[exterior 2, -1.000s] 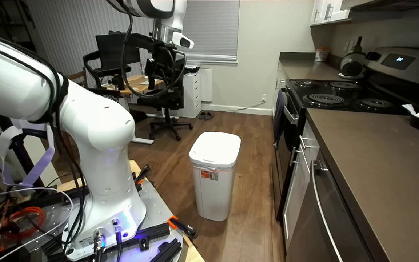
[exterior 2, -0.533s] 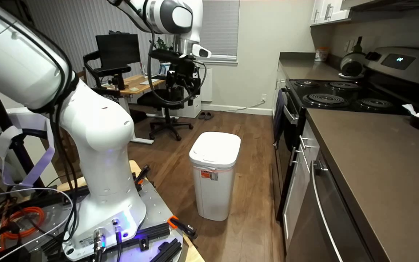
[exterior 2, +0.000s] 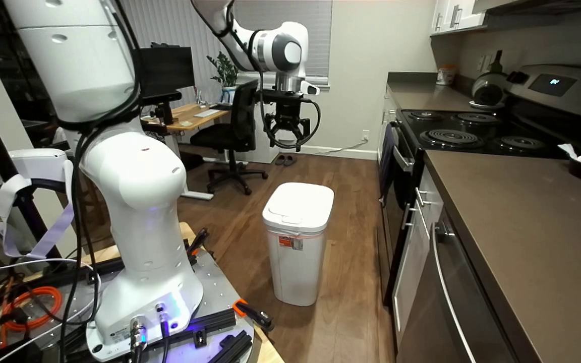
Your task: Open the lid of the bin
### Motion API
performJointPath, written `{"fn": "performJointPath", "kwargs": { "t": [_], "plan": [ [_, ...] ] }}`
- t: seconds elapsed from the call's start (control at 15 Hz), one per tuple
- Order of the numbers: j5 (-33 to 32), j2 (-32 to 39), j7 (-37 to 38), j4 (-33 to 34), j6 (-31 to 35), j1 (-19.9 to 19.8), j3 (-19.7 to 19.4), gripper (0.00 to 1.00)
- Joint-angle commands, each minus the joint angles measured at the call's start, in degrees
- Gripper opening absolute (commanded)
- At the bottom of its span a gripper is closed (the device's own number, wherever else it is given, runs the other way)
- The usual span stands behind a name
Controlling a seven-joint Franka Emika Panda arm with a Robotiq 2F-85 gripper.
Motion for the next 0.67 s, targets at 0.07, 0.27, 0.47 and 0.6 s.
{"fn": "performJointPath", "kwargs": {
  "t": [0.07, 0.27, 0.47, 0.6],
  "plan": [
    [-5.43, 18.51, -1.06, 15.59, 3.5, 0.01, 1.23, 1.0],
    [-5.95, 26.55, -1.61, 21.52, 8.23, 0.29, 1.45, 1.0],
    [-5.67, 32.64, -1.6, 24.87, 14.94, 0.58, 1.48, 1.0],
    [-5.15, 35.98, -2.46, 26.53, 18.85, 0.53, 1.79, 1.0]
  ]
}}
